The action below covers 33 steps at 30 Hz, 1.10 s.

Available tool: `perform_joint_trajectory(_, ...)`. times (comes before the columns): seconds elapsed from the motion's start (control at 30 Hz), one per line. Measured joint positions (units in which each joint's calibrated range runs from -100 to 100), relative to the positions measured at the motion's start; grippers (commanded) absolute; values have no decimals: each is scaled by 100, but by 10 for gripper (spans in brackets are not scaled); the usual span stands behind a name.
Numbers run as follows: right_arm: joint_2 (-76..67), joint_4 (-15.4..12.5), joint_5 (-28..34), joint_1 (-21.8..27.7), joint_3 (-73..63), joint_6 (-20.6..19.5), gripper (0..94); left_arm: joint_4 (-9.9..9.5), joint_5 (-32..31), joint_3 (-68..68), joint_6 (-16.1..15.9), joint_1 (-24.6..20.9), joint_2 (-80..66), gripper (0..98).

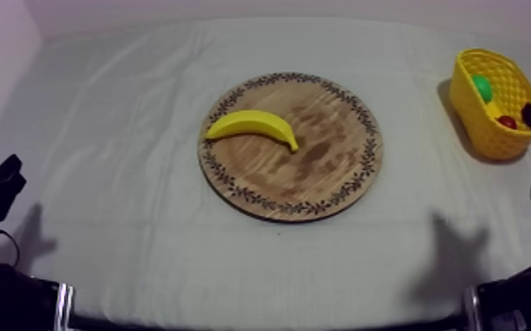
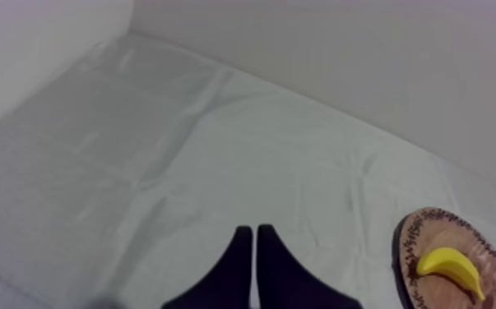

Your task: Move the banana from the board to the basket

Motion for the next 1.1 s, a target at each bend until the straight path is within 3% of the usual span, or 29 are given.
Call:
perform_joint_trajectory(0.23,1427,-429,843,165,-2177,569,5,0,0,0,0,0,0,1)
perform_joint_trajectory(0.33,2044,-459,1203,114,-3067,754,5,0,0,0,0,0,0,1)
perform_joint_trajectory(0.47,2940,-135,1537,-254,-4210,777,5,0,0,0,0,0,0,1)
perform_joint_trajectory(0.7,4394,559,1686,-1455,-5404,281,5,0,-4,0,0,0,0,1)
perform_joint_trajectory(0.9,5659,610,1571,-2134,-5735,108,7,0,-4,0,0,0,0,1)
perform_joint_trajectory(1.1,6782,772,1177,-2394,-5633,-88,15,0,-4,0,0,0,0,1)
